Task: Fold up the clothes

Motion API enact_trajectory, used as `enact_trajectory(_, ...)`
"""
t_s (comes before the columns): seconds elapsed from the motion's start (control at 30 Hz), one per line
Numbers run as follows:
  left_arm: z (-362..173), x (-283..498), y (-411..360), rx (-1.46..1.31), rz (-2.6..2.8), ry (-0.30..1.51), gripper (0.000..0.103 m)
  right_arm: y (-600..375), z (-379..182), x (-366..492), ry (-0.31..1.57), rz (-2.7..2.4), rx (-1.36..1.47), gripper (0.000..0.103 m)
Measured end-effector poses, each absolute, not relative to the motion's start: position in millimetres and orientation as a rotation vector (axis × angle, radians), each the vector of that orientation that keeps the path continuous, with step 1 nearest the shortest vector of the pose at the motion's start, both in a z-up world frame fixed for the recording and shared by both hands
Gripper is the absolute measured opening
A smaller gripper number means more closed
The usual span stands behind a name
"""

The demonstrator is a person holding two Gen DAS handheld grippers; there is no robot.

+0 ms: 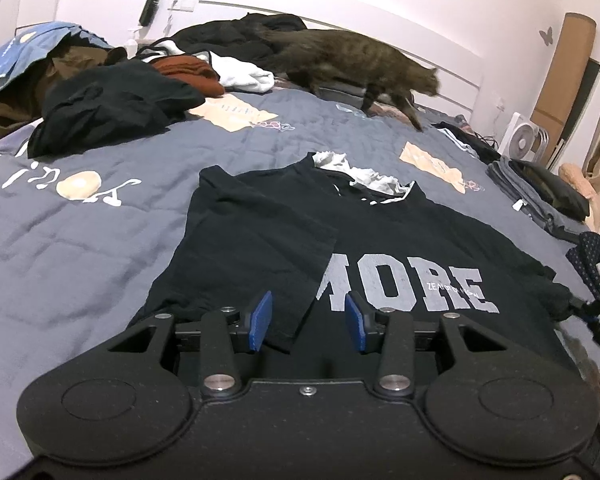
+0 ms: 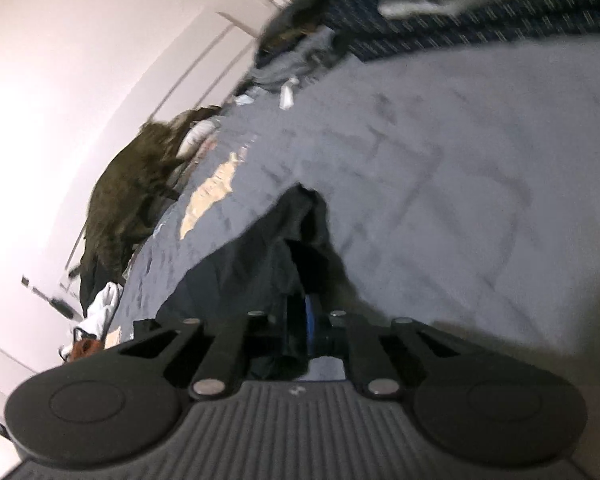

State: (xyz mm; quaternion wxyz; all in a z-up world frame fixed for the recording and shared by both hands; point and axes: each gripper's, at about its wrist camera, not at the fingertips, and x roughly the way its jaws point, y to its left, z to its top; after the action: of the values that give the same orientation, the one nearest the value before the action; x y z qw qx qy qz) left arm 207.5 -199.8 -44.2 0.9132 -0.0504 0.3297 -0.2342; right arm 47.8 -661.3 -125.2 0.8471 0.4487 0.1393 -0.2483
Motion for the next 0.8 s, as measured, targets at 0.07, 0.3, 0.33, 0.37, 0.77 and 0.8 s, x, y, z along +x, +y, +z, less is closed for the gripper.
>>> enact_trajectory(0.07,-44,208,-200,-0.097,-0.480,0.680,0.041,-650,-109,54,0.292,-0.511,0.830,0.007)
enact_trajectory(0.3,-44,208,-201,-0.095,-0.483,0.683,0.041,-555,-62,85,0.353,-0.241,0.180,0.007)
enact_trajectory(0.33,-44,208,-201,-0.094,-0.483,0.684,0.041,-536,-59,88,0.367,-0.179,0.071,0.007)
enact_trajectory(0.37,-44,207,-202,-0.092,-0.484,0.685,0.041,-519,-60,92,0.392,-0.119,-0.014,0.007)
enact_trajectory(0.77,-36,190,-220,0.036,-0.554,0.638,0.048,-489,-75,93,0.700,0.068,0.024,0.019)
enact_trajectory(0.8,-34,184,-226,0.065,-0.562,0.614,0.048,-494,-70,90,0.684,0.056,0.067,0.025)
